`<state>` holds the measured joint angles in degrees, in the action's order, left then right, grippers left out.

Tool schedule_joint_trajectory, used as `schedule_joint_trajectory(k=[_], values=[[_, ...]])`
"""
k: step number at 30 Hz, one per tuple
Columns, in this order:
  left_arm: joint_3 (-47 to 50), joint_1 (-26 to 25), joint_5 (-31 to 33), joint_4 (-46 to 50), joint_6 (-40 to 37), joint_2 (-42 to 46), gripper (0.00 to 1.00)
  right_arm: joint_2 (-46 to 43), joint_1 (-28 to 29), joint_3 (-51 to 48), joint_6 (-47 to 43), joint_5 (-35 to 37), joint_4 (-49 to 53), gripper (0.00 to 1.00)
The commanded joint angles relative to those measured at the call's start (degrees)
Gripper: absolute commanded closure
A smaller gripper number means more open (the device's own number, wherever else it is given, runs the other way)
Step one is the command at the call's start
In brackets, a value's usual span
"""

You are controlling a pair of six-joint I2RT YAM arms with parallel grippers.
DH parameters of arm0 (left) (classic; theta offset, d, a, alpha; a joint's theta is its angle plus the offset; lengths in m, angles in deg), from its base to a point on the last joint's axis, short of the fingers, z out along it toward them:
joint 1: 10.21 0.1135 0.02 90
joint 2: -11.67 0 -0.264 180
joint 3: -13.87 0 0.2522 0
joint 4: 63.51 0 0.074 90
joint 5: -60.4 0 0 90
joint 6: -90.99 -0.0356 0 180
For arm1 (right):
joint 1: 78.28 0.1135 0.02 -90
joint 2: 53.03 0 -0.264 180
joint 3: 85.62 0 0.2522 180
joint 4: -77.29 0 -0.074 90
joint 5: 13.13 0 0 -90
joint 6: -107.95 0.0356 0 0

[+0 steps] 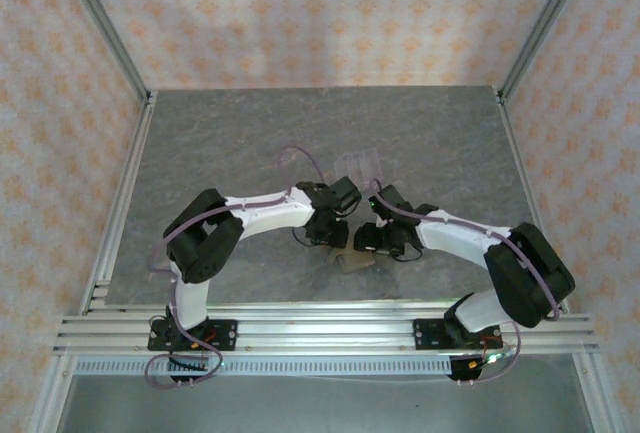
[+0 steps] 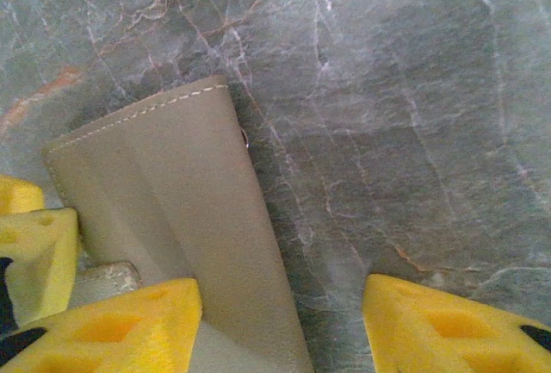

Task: Put the credit cards into the card holder
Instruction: Turn over the card holder at the bottom-center of the table.

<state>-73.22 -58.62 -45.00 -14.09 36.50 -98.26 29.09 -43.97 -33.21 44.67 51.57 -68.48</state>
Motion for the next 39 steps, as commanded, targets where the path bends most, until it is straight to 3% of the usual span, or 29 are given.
schedule_joint_trajectory(k=[1, 9, 16, 21, 25, 27, 30, 33, 39], values=[[5.5, -1.1, 1.9, 2.0, 1.1, -1.6, 0.67, 0.6, -0.9, -1.2, -0.7, -4.6, -3.0, 0.45], [9.9, -1.6, 1.6, -1.2, 2.7, -2.5, 0.68, 2.9, -0.9, -3.2, 2.8, -14.3, -13.1, 0.5], [10.4, -2.7, 1.2, -3.0, 3.8, -4.4, 0.68, 1.6, -0.9, -4.2, 7.6, -20.8, -21.3, 0.63], [10.2, -2.7, 1.0, -3.3, 4.0, -4.3, 0.68, -1.7, -1.6, -4.5, 10.0, -22.8, -23.1, 0.79], [9.6, -2.4, 0.7, -2.5, 3.4, -3.0, 0.68, -6.3, -3.0, -4.2, 10.3, -21.6, -20.2, 1.0], [9.5, -1.7, 0.5, -1.7, 3.1, -1.3, 0.68, -9.1, -3.6, -3.1, 8.3, -17.8, -14.2, 1.0], [10.3, 0.7, 0.3, -0.8, 2.8, 3.8, 0.64, -12.7, -3.8, 3.1, 1.4, -1.8, 4.5, 1.0], [11.2, 3.1, 2.2, 1.4, 2.2, 8.1, 0.53, -14.0, -3.3, 9.6, -2.5, 14.3, 19.9, 1.0], [13.0, 5.4, 4.9, 3.6, 2.5, 12.1, 0.45, -9.8, 1.8, 19.1, -4.0, 38.4, 36.3, 1.0]])
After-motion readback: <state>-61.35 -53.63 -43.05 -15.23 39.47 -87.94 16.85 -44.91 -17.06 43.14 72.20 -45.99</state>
